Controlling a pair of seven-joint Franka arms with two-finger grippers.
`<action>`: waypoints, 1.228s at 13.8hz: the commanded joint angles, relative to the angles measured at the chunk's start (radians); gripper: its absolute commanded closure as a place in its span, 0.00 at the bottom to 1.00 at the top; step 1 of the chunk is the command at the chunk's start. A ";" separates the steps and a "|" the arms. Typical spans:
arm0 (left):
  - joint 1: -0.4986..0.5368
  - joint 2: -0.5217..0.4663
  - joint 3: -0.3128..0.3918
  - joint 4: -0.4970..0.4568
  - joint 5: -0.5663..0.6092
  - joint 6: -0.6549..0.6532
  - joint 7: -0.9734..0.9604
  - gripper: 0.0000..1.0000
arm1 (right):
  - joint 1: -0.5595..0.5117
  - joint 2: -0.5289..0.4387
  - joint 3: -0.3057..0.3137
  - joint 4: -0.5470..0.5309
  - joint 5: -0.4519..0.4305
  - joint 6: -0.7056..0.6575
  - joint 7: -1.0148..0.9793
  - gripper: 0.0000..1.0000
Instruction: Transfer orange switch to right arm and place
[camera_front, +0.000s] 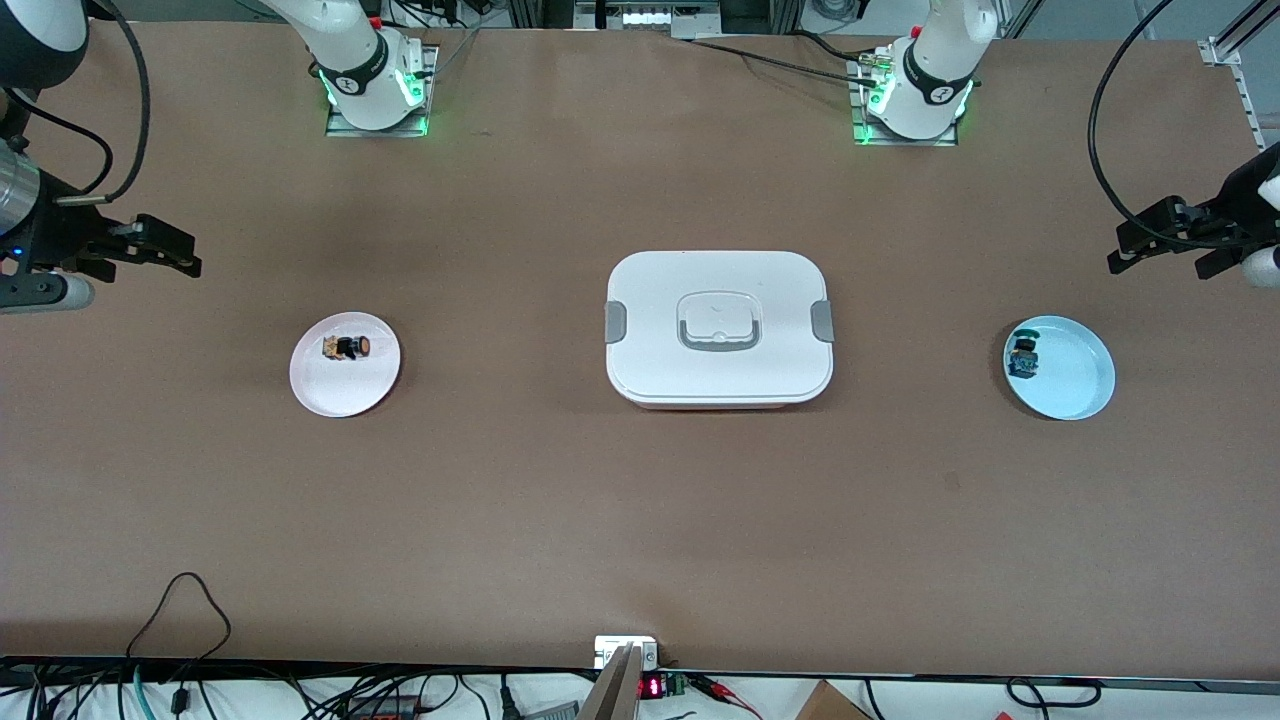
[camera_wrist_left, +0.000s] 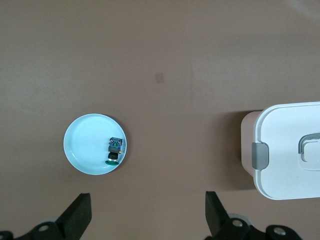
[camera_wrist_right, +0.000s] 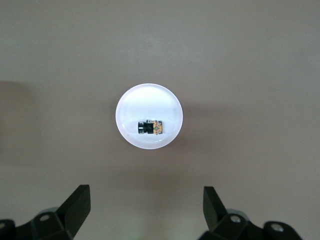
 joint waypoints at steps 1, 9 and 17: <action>-0.001 0.014 -0.002 0.027 0.021 -0.007 0.017 0.00 | -0.027 0.014 0.029 -0.009 -0.019 0.017 0.036 0.00; -0.001 0.012 -0.002 0.027 0.018 -0.012 0.017 0.00 | -0.029 -0.124 0.030 -0.222 -0.020 0.173 0.030 0.00; -0.001 0.011 -0.002 0.027 0.015 -0.010 0.017 0.00 | -0.030 -0.103 0.029 -0.123 -0.016 0.078 0.023 0.00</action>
